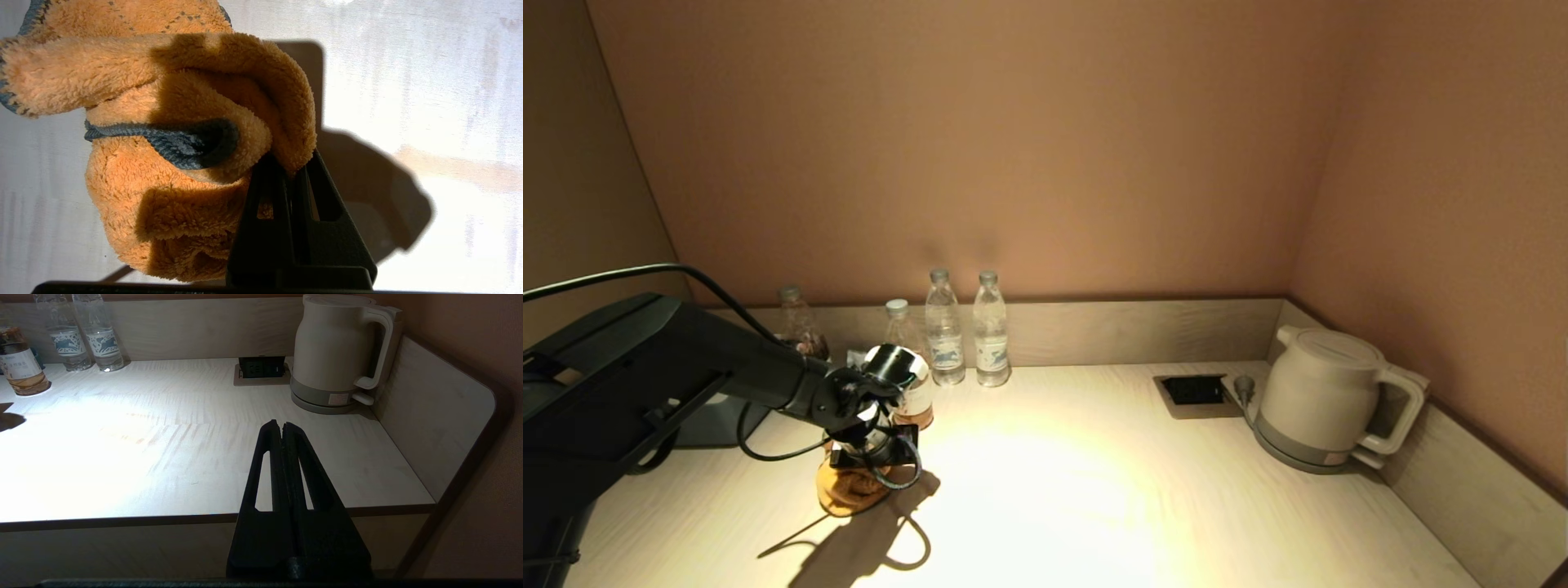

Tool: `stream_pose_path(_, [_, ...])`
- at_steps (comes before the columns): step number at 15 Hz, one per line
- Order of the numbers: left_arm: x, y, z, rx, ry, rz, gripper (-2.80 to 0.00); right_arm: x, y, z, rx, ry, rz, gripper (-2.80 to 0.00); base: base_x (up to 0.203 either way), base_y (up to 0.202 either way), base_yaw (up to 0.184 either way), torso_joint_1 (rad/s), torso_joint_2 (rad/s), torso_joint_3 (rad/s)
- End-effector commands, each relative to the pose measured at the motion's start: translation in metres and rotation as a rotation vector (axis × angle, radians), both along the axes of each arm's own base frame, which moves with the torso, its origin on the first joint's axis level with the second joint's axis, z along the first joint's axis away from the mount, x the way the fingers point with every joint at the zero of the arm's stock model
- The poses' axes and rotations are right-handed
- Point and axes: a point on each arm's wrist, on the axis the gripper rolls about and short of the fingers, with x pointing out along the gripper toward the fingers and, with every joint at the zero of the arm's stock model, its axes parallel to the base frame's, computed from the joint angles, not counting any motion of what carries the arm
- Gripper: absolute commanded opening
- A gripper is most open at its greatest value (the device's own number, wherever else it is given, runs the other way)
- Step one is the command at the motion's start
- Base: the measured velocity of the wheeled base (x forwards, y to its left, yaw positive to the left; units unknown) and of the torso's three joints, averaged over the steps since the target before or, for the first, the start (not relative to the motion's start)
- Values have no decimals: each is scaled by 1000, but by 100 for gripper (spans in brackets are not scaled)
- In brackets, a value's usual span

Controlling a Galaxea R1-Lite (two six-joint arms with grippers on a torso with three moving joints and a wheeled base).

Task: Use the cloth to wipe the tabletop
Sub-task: Sweep the stains on the table

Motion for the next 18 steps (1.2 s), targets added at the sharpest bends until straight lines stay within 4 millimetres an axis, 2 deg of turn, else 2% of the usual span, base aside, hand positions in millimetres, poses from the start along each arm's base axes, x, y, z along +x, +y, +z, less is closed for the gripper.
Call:
stream_pose_path(1, [0,-10,0,-2,-2,-15,-280,0,0,0,0,0,0,-280,0,0,0,0,0,0])
stream_pose_path(7, [-8,-34,2,-7,-12,-73,-280,0,0,0,0,0,0,-280,0,0,0,0,0,0])
stream_pose_path(9, [-8,-36,3,-8,-14,-77,-280,0,0,0,0,0,0,-280,0,0,0,0,0,0])
stream_pose_path(11, [-14,-51,5,-9,-25,-112,-280,0,0,0,0,0,0,-280,0,0,0,0,0,0])
stream_pose_path(12, [-14,-51,5,-9,-25,-112,-280,0,0,0,0,0,0,-280,0,0,0,0,0,0])
stream_pose_path(14, [-21,-67,7,-7,-36,-155,-280,0,0,0,0,0,0,-280,0,0,0,0,0,0])
stream_pose_path(16, [-21,-69,7,-6,-37,-160,-280,0,0,0,0,0,0,-280,0,0,0,0,0,0])
stream_pose_path(18, [-21,-84,7,-9,-56,-200,-280,0,0,0,0,0,0,-280,0,0,0,0,0,0])
